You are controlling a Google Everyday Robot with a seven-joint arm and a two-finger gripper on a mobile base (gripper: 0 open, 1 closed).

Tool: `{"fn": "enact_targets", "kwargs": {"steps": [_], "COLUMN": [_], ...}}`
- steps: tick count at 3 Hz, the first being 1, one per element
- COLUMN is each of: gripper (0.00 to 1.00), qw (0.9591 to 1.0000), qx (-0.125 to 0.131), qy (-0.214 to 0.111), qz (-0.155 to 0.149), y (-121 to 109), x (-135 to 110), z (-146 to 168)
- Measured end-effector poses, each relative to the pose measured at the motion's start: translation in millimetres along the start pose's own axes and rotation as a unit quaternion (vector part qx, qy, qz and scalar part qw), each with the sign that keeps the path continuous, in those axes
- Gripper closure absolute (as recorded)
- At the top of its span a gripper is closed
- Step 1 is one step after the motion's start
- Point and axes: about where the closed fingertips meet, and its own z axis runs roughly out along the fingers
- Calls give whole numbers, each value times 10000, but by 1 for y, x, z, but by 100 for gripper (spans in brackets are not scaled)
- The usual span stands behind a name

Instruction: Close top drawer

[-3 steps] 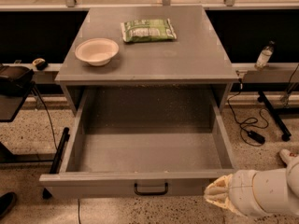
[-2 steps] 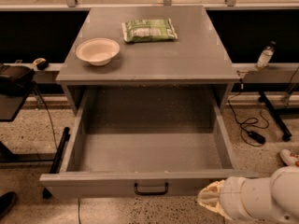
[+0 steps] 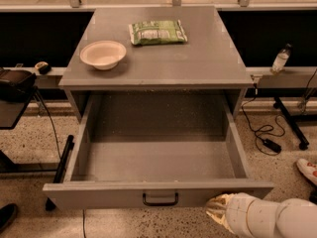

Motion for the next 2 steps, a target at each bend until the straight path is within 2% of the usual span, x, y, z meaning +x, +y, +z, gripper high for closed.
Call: {"fn": "enact_targets", "kwargs": {"steps": [2], "gripper": [100], "qw": [9984], "qx": [452], "qy": [-336], "qz": [22], "y": [-21], "x": [-3], "z": [22]}}
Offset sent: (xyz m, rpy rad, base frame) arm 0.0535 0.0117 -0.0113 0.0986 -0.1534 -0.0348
